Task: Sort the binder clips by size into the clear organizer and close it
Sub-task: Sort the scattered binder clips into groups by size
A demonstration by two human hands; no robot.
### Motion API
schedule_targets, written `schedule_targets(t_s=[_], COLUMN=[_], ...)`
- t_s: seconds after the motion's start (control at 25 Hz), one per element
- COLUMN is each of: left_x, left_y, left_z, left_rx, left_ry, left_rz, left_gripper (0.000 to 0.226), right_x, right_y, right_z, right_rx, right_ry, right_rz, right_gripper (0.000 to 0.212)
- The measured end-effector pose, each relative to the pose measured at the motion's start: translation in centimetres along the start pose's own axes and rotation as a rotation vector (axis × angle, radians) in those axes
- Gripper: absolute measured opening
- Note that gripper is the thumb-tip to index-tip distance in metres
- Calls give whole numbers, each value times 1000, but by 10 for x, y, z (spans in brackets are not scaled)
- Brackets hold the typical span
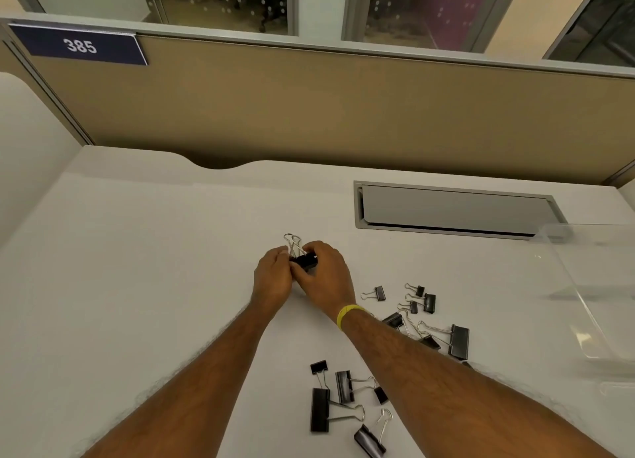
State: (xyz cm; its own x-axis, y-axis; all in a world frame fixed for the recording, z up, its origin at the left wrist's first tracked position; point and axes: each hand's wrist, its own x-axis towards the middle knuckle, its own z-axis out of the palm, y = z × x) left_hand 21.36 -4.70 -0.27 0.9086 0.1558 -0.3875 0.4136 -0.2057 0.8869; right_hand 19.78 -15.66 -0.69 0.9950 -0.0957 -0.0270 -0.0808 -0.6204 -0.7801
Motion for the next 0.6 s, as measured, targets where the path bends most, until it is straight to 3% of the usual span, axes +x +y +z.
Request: schedule_targets(t_s=[0.24,0.44,0.6], left_x=[15,24,17], left_y=[2,-20,-32], left_z=[-10,-13,-18], left_rx=[338,426,406], left_ry=[60,80,65], left_rz=[210,303,391], left_gripper=[32,37,52], right_x=[18,22,18], right_y=[12,15,15], right_z=[5,13,11], right_rx=[-65,-114,-133], right_ry=[77,86,64], right_rz=[22,10,-20], right_gripper=[42,42,59])
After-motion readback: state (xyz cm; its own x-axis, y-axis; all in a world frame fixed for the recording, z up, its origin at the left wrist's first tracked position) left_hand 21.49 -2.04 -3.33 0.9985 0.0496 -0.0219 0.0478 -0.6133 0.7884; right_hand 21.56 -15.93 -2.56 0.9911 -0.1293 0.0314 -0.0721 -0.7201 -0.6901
